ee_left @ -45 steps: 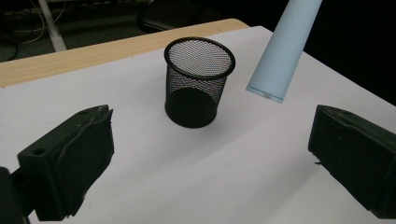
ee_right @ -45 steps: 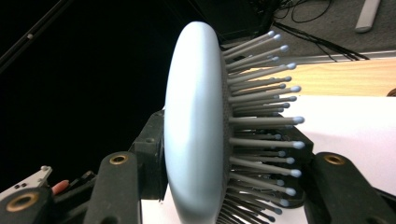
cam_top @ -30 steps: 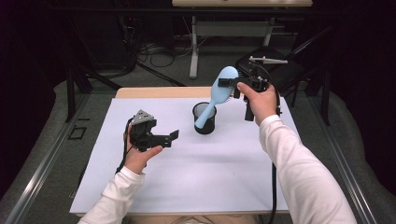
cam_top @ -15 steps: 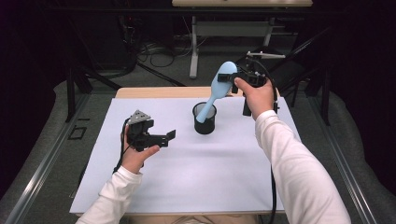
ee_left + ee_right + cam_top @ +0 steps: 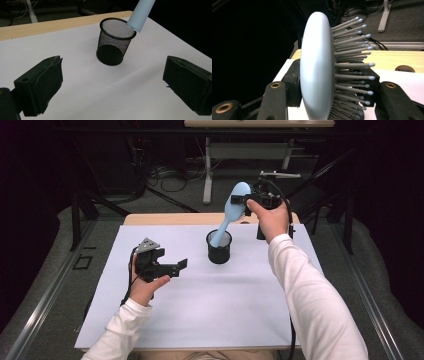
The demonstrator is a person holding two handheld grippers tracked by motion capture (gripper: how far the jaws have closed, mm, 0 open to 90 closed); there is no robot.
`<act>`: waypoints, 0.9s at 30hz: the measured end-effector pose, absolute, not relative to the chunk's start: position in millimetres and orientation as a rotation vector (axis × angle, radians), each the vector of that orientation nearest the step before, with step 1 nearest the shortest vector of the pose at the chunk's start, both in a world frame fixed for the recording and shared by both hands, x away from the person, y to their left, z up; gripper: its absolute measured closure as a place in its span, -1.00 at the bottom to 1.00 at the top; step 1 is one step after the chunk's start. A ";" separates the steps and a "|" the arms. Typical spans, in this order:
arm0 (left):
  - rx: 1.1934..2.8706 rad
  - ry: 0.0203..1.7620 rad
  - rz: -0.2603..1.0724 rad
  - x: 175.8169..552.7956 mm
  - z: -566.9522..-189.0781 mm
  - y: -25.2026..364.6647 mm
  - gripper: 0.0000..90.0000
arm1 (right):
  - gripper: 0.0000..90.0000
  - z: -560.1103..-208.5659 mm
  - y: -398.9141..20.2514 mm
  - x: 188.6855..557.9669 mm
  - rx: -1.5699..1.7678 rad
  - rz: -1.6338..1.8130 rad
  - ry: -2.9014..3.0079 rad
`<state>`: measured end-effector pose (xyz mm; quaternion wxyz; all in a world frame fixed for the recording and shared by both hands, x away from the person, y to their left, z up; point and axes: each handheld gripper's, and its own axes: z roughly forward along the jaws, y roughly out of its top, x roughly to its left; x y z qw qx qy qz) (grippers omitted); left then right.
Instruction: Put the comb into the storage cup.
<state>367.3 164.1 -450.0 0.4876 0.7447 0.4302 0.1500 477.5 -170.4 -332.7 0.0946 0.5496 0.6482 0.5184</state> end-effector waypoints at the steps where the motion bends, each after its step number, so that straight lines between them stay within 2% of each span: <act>1: 1.816 1.046 0.366 367.5 -450.1 164.2 -0.94 | 0.06 -332.5 -169.7 477.9 1.628 1.533 1.921; 27: 1.838 1.053 0.359 367.6 -452.2 162.4 -0.92 | 0.06 -337.1 -168.4 489.8 1.607 1.436 1.834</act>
